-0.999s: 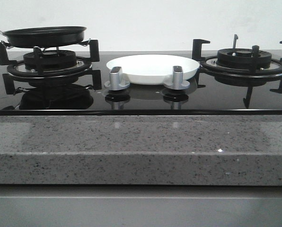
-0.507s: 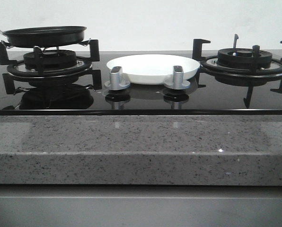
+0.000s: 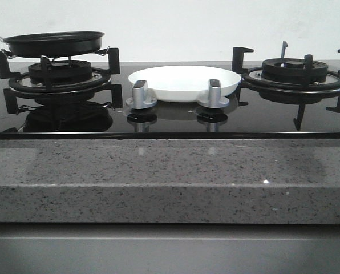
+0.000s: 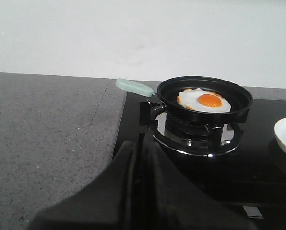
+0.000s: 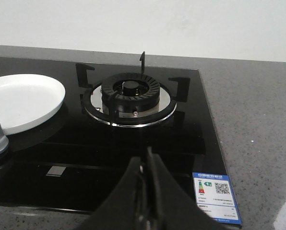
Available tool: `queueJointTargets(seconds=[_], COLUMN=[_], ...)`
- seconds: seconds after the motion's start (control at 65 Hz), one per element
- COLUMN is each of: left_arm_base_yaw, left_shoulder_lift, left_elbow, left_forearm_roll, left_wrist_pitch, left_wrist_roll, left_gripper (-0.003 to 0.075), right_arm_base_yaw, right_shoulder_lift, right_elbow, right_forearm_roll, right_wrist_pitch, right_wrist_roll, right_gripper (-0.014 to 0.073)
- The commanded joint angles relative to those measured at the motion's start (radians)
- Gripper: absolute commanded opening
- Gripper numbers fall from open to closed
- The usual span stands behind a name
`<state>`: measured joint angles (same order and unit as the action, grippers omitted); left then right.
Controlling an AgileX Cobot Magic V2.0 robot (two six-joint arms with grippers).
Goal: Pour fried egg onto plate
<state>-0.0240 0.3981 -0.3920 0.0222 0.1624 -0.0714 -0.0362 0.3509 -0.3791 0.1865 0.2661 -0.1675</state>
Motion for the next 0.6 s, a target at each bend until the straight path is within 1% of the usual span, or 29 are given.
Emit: queueJointTargets(seconds=[0.0, 0.062, 0.077, 0.154, 0.169, 0.215, 0.246, 0.292, 0.584], left_arm_base_yaw=[-0.008, -0.008, -0.008, -0.008, -0.008, -0.008, -0.008, -0.008, -0.008], left_shoulder_lift=[0.014, 0.014, 0.014, 0.014, 0.014, 0.014, 0.014, 0.014, 0.014], left_elbow=[-0.041, -0.041, -0.041, -0.041, -0.041, -0.041, -0.041, -0.041, -0.041], left_forearm_roll=[0.012, 0.012, 0.012, 0.012, 0.012, 0.012, 0.012, 0.012, 0.012], left_wrist_pitch=[-0.093, -0.091, -0.091, -0.091, -0.091, -0.091, -0.091, -0.091, -0.091], left_wrist_roll=[-0.011, -0.011, -0.011, -0.011, -0.011, -0.011, -0.011, -0.011, -0.011], left_gripper=[0.0223, 0.0361, 0.0414, 0.0597, 0.0619, 0.0673, 0.0689, 0.0691, 0.0691], right_arm_base_yaw=[-0.006, -0.006, -0.006, -0.006, -0.006, -0.006, -0.006, -0.006, -0.006], right_shoulder_lift=[0.015, 0.015, 0.015, 0.015, 0.015, 0.015, 0.015, 0.015, 0.017], right_elbow=[-0.037, -0.037, -0.037, -0.037, -0.037, -0.037, -0.037, -0.037, -0.037], right_forearm_roll=[0.005, 0.005, 0.005, 0.007, 0.007, 0.007, 0.007, 0.007, 0.007], right_wrist_pitch=[-0.093, -0.093, -0.093, -0.094, -0.096, -0.098, -0.099, -0.099, -0.097], right_wrist_roll=[-0.009, -0.009, -0.009, -0.009, -0.009, -0.009, -0.009, -0.009, -0.009], right_gripper=[0.0127, 0.0243, 0.0290, 0.0461, 0.0500, 0.0573, 0.0600, 0.0627, 0.0625])
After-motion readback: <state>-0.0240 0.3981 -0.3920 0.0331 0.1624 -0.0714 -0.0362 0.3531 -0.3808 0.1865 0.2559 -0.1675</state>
